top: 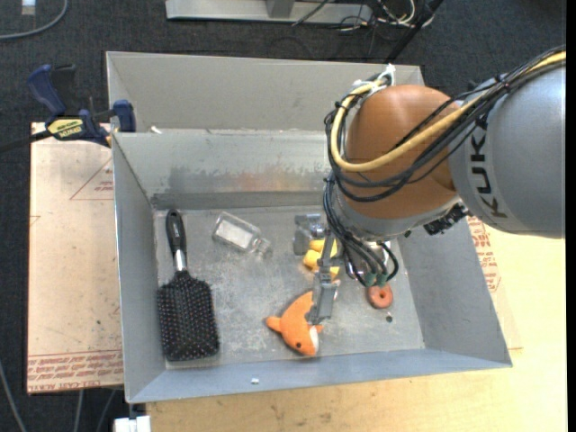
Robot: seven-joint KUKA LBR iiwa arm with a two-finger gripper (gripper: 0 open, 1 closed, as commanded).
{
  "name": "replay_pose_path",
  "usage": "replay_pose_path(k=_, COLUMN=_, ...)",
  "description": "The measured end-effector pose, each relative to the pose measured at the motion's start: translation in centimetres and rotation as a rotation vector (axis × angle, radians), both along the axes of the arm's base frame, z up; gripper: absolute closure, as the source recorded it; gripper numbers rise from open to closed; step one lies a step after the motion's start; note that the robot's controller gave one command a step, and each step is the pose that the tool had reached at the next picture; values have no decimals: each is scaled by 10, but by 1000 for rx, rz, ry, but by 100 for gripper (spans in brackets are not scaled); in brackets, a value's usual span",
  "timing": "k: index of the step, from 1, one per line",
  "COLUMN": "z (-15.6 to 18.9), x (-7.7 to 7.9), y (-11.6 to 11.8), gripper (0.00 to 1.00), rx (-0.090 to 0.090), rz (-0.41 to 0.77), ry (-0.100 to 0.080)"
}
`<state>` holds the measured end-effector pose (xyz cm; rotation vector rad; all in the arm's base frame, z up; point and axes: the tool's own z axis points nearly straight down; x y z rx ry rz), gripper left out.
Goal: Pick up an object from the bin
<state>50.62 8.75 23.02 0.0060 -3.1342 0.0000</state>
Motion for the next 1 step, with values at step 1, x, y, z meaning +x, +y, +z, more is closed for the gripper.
replay_pose_path(k=1, z=4, x=1, y=0, gripper=0, rx=1, rz=-3, ry=-8)
